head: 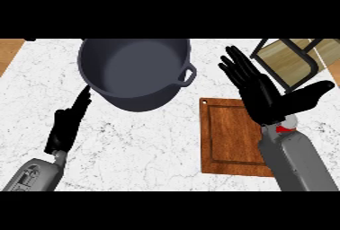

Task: Pick the can from the cutting board and place it in the pot

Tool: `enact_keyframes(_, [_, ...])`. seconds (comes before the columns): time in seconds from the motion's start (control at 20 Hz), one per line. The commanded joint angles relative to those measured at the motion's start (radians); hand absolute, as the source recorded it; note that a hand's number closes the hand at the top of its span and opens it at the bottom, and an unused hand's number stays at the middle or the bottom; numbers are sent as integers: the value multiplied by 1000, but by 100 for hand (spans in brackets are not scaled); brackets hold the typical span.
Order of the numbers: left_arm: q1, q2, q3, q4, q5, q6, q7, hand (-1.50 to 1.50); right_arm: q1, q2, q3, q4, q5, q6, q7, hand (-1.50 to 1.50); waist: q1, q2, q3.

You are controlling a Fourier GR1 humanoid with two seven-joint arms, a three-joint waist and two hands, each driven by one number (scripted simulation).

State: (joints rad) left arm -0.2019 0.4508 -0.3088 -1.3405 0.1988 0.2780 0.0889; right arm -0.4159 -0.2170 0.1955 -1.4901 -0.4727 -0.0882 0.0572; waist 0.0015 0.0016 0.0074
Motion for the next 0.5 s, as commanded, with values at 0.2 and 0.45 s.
enact_keyframes(0.2, [43,-41,-28,-32,58,-98,16,0,131,-273,55,-5,173,53,173,150,-30,-5,-10])
enact_keyframes(0.45, [112,-61,-48,-45,100,-133,15,0,140,-359,-50,-14,537,-328,-51,-150,-61,-16,-9])
